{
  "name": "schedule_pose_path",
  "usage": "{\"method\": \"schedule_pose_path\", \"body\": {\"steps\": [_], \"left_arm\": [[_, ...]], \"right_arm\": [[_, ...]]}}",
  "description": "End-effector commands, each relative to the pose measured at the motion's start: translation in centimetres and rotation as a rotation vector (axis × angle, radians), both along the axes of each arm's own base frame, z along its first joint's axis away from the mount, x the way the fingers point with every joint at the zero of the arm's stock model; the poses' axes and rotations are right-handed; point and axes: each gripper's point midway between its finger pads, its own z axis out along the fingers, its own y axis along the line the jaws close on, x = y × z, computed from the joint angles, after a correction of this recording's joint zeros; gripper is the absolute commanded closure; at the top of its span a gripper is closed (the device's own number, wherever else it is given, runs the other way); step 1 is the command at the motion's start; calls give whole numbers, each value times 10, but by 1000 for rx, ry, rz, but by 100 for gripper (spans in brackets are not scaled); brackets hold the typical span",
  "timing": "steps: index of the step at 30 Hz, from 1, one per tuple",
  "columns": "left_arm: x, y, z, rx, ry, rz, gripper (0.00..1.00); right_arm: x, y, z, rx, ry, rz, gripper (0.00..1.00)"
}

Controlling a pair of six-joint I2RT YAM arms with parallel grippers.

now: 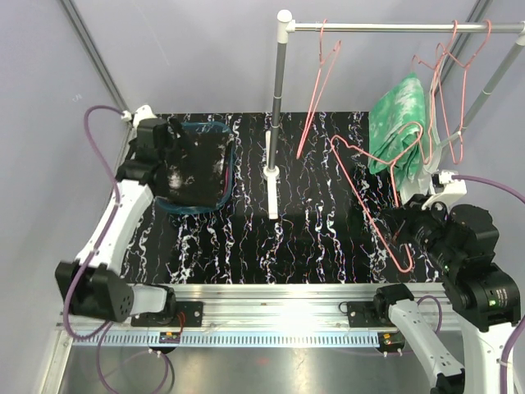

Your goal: Remove the trousers from the hanger

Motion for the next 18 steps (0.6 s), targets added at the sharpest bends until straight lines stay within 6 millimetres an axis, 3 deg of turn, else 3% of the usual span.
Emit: {"method": "schedule_pose_path", "body": {"steps": [1,5,6,7,8,12,16,18], "left_arm": [[56,-21,-25,22,-11,-119,1],[87,-18,-87,-36,3,-103,1],[79,-16,-117,-55,38,-97,1],[88,-17,-118,-86,-20,-98,1],[89,-12,-133,-119,-11,-75,1],[75,-14,-182,-190,35,-39,1],[66,-21,-192,-259,22,-48,1],[62,-19,-172,-230,14,-59,1]], "right_arm": [[11,0,38,9,-115,-3,100],[15,-5,56,-9,-164,-29,100],[16,-6,61,-13,-176,-32,100],[14,-7,70,-13,-198,-35,100],[17,-6,72,-15,-195,-33,100],[25,2,83,-16,-215,9,100],[41,2,86,-20,-187,-8,100],[50,0,90,-32,-175,-25,100]]}}
